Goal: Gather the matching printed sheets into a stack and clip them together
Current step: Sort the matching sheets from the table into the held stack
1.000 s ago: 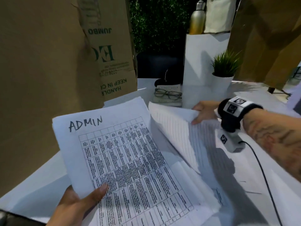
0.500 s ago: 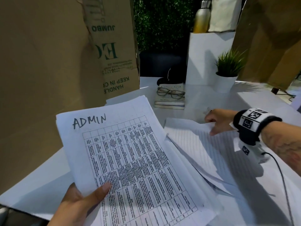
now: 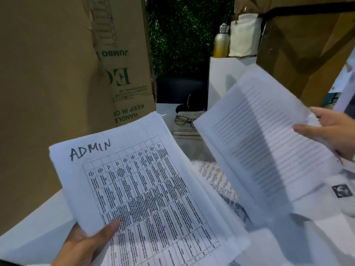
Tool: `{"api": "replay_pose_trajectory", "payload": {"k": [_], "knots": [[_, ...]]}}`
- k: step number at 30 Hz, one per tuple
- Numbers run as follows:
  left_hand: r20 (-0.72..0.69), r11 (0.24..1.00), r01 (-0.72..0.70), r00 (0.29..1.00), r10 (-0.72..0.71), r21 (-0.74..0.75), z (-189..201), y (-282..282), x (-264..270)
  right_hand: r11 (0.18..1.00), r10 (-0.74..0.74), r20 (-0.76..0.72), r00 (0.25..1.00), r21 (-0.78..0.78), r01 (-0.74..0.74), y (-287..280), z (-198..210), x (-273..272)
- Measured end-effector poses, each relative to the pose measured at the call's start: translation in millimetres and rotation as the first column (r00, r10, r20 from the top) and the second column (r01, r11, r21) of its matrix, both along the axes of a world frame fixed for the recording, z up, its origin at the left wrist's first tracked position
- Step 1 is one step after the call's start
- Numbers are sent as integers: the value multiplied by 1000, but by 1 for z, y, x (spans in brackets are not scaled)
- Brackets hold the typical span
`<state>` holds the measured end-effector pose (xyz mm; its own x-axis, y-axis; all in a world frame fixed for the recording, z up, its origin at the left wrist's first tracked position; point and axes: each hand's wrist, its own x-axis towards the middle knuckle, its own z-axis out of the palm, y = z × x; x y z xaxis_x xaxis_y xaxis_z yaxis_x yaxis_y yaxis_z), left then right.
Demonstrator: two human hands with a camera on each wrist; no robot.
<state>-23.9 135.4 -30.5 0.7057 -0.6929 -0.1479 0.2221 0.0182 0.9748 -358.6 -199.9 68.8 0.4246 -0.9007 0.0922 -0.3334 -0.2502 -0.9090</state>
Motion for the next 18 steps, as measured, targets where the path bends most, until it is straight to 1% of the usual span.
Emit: {"api": "replay_pose_trajectory", "payload": {"k": [2, 4, 6, 8, 10, 13, 16, 18], "knots": [[-12, 998, -10, 1000, 9, -58, 8, -6, -9, 997, -78, 150, 986, 3, 79, 22, 0, -4], [-33, 992, -4, 999, 0, -124, 14, -14, -18, 995, -103, 299, 949, 46, 94, 47, -7, 0], [-57, 984, 26, 998, -37, -177, 19, -25, -26, 991, -94, 441, 893, 128, 40, 72, -19, 11], [-114, 977, 20, 992, -45, -211, 24, -36, -35, 978, -69, 533, 843, 204, -50, 99, -32, 25], [-129, 971, 52, 988, -84, -233, 28, -47, -43, 965, -17, 587, 810, 220, -139, 118, -43, 37], [-115, 952, 68, 988, -106, -299, 29, -58, -53, 962, -3, 585, 811, 222, -156, 130, -51, 47], [-84, 950, 70, 991, -100, -306, 28, -63, -50, 957, 11, 610, 792, 224, -185, 135, -53, 52], [-42, 950, 110, 991, -128, -293, 28, -65, -48, 946, 43, 631, 774, 224, -235, 139, -53, 53]]}}
